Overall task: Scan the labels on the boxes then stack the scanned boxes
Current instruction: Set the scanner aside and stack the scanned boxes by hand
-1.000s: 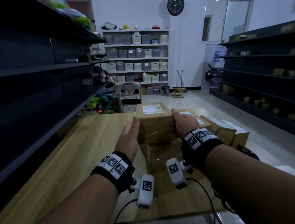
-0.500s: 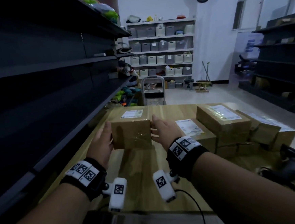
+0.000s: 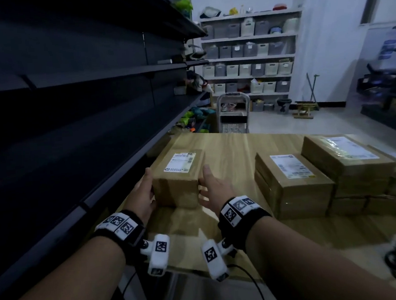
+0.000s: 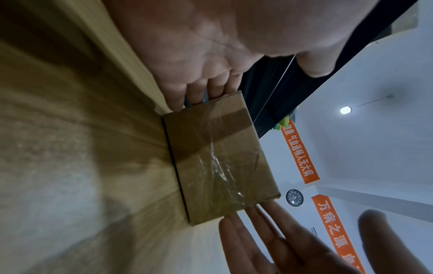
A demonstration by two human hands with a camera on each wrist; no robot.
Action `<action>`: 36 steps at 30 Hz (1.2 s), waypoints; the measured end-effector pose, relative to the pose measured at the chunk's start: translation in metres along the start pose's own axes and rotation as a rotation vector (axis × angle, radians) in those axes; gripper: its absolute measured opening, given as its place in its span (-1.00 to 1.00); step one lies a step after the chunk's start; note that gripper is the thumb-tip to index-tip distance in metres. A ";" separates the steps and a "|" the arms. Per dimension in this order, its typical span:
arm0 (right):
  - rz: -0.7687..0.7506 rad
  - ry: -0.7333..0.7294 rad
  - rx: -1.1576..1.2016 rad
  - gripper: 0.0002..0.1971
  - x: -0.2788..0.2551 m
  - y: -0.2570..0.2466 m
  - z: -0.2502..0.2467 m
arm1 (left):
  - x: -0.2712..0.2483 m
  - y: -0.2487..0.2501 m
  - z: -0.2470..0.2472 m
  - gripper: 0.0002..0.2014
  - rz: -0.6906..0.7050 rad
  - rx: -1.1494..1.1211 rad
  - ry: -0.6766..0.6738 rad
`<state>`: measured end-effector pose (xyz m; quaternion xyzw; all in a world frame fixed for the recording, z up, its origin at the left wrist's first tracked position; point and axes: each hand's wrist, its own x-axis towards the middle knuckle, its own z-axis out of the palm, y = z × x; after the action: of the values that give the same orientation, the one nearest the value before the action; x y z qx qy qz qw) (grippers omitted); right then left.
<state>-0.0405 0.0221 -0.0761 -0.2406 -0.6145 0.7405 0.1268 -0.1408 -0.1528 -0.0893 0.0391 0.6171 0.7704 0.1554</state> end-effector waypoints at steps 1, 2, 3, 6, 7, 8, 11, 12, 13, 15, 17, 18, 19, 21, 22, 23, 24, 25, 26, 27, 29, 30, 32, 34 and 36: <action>0.005 -0.003 -0.020 -0.30 -0.002 0.000 0.002 | 0.001 -0.002 -0.001 -0.32 -0.001 0.003 -0.003; -0.003 -0.008 -0.043 -0.14 -0.001 0.000 0.004 | 0.003 -0.004 -0.002 -0.29 -0.001 -0.001 -0.002; -0.016 -0.011 -0.066 0.00 0.001 0.001 0.004 | 0.002 -0.005 -0.001 -0.30 0.008 -0.005 0.005; -0.024 -0.010 -0.057 -0.13 -0.001 -0.002 0.002 | 0.001 -0.008 -0.003 -0.29 0.017 0.034 0.037; -0.024 -0.008 -0.046 -0.16 -0.003 -0.003 -0.001 | -0.001 -0.007 -0.002 -0.20 0.020 0.060 0.067; -0.025 -0.017 -0.028 -0.16 -0.006 -0.004 -0.005 | -0.001 -0.006 -0.002 -0.10 0.037 0.100 0.120; -0.091 -0.016 0.067 -0.26 -0.016 -0.013 -0.023 | -0.019 0.008 0.008 -0.18 0.170 0.105 0.281; -0.112 -0.003 0.110 -0.30 -0.022 -0.019 -0.029 | -0.025 0.011 0.012 -0.25 0.203 0.082 0.296; -0.128 0.012 0.152 -0.31 -0.027 -0.025 -0.037 | -0.033 0.013 0.019 -0.33 0.233 0.078 0.292; -0.154 0.072 0.181 -0.36 -0.036 -0.037 -0.054 | -0.049 0.015 0.031 -0.54 0.294 0.084 0.258; -0.211 0.155 0.188 -0.44 -0.042 -0.044 -0.077 | -0.059 0.011 0.047 -0.73 0.324 0.077 0.185; -0.245 0.207 0.227 -0.45 -0.045 -0.045 -0.091 | -0.064 0.009 0.057 -0.80 0.332 0.079 0.138; -0.278 0.262 0.278 -0.44 -0.051 -0.046 -0.105 | -0.068 0.005 0.067 -0.82 0.331 0.084 0.092; -0.318 0.374 0.345 -0.43 -0.063 -0.044 -0.137 | -0.075 -0.008 0.088 -0.74 0.288 0.086 0.005; -0.318 0.434 0.372 -0.43 -0.068 -0.042 -0.153 | -0.078 -0.015 0.098 -0.68 0.253 0.079 -0.032; -0.314 0.493 0.403 -0.44 -0.070 -0.039 -0.170 | -0.081 -0.023 0.107 -0.63 0.210 0.069 -0.065; -0.314 0.544 0.421 -0.45 -0.073 -0.036 -0.185 | -0.085 -0.030 0.117 -0.61 0.164 0.064 -0.090; -0.314 0.587 0.426 -0.45 -0.076 -0.032 -0.198 | -0.089 -0.036 0.126 -0.62 0.125 0.071 -0.113; -0.312 0.632 0.418 -0.44 -0.078 -0.029 -0.207 | -0.092 -0.042 0.134 -0.63 0.096 0.077 -0.136; -0.311 0.670 0.404 -0.43 -0.080 -0.027 -0.213 | -0.095 -0.046 0.143 -0.60 0.077 0.080 -0.163; -0.314 0.710 0.378 -0.44 -0.084 -0.023 -0.222 | -0.099 -0.053 0.160 -0.45 0.064 0.093 -0.219; -0.311 0.715 0.357 -0.45 -0.086 -0.021 -0.225 | -0.100 -0.056 0.168 -0.38 0.052 0.110 -0.247; -0.287 0.704 0.304 -0.46 -0.089 -0.019 -0.230 | -0.104 -0.060 0.183 -0.42 0.028 0.142 -0.288; -0.264 0.691 0.259 -0.40 -0.089 -0.016 -0.234 | -0.108 -0.063 0.197 -0.54 0.011 0.178 -0.309; -0.256 0.707 0.216 -0.31 -0.087 -0.013 -0.236 | -0.109 -0.065 0.207 -0.49 0.003 0.196 -0.327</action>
<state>0.1529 0.1835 -0.0760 -0.3875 -0.4764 0.6508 0.4465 0.0272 0.0221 -0.0894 0.1795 0.6558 0.6901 0.2480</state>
